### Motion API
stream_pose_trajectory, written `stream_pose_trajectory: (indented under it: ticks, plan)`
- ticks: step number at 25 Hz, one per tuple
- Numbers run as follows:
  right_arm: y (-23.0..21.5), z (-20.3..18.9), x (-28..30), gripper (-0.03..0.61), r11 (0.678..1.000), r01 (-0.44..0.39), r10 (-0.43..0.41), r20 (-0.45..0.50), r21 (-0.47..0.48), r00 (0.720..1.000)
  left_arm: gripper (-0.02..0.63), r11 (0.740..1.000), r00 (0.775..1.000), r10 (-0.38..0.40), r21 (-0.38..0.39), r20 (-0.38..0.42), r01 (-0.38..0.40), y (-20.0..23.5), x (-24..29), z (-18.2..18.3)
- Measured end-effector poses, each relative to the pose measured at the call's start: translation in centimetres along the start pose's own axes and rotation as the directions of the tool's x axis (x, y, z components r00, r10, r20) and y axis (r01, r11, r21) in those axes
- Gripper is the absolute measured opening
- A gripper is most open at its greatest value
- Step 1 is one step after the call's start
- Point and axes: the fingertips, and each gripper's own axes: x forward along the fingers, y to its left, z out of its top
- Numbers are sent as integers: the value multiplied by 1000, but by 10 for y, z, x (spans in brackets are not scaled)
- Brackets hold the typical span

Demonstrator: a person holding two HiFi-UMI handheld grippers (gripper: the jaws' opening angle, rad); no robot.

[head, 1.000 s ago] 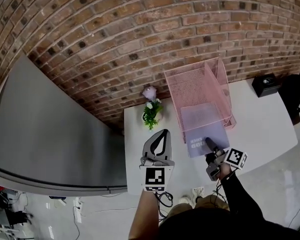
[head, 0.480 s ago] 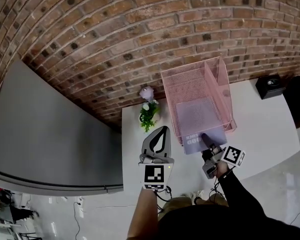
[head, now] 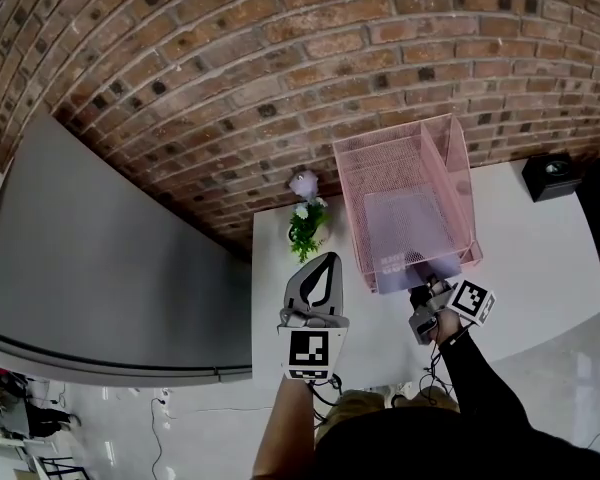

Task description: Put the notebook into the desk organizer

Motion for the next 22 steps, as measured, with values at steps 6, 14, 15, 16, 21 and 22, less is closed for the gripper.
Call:
stream_pose_trajectory:
  ticks: [6,14,15,16,21,22]
  plan:
    - [-6,4,9,30,999,44,-44,27,7,999,9,1000,1000,7,7,-14,-7,8,-5,-5]
    - [-9,-3,5,63,993,111,-112,-36,-27,993,9,1000,1000,-16,14,-6,16,2,-3,-2]
    - [-10,-5,4,78,993,116,-117,-49,-24,992,9,1000,1000,-17,14,-5,17,1,-3,-1]
    - [-11,-8,3,96,992,124,-125,-65,-20,990,9,1000,1000,-15,15,-2,15,1,-4,-1]
    - [-18,-23,-7,98,980,197,-199,-162,-31,966,9,999,1000,-11,53,19,10,-3,-5,5]
    - [-19,-23,-9,98,977,209,-212,-173,-35,962,9,999,1000,-11,51,13,10,-4,-5,4]
